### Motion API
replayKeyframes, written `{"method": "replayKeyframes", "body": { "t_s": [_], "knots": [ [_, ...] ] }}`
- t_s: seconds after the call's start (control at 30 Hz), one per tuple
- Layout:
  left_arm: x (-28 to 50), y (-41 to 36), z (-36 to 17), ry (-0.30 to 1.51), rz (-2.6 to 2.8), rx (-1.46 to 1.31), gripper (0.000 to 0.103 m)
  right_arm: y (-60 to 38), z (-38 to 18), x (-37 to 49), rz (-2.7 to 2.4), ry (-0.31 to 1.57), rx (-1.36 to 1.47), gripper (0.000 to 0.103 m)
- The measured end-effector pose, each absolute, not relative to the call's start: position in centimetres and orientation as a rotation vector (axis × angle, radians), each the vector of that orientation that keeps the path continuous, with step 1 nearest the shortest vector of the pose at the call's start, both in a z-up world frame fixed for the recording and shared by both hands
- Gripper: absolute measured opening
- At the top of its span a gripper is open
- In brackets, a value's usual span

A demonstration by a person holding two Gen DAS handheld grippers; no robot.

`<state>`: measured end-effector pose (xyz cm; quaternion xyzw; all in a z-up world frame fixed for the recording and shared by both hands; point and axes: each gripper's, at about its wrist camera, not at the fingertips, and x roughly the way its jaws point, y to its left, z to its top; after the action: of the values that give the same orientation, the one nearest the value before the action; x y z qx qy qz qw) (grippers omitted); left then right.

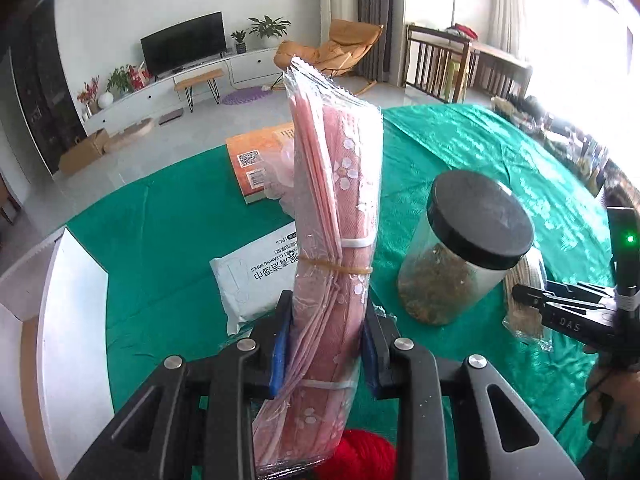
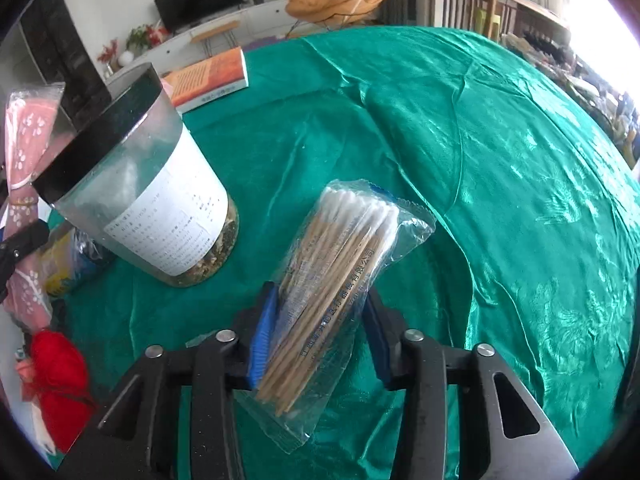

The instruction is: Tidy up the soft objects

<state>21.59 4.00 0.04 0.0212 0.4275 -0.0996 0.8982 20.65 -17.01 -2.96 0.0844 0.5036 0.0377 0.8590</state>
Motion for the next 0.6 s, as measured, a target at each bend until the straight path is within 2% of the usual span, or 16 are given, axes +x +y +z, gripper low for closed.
{"method": "replayKeyframes", "body": {
  "t_s": [0.13,0.3,0.47,0.6],
  "knots": [
    [20.1,7.3,2.9,0.855,-0.280,-0.177,0.030,-18.9,1.2,21.2,0.068,0.934,0.121,0.033],
    [17.2,11.9,6.8,0.771,-0.305,-0.309,0.030,-17.7,8.8,20.1,0.097,0.770,0.040,0.033],
    [11.5,19.2,9.3,0.718,-0.212,-0.366,0.030,-9.0,14.1,16.6,0.331,0.713,0.005,0.033],
    [5.9,26.1,8.9,0.740,0.021,-0.303,0.030,0.6,15.8,13.1,0.631,0.744,0.064,0.034]
  ]
}}
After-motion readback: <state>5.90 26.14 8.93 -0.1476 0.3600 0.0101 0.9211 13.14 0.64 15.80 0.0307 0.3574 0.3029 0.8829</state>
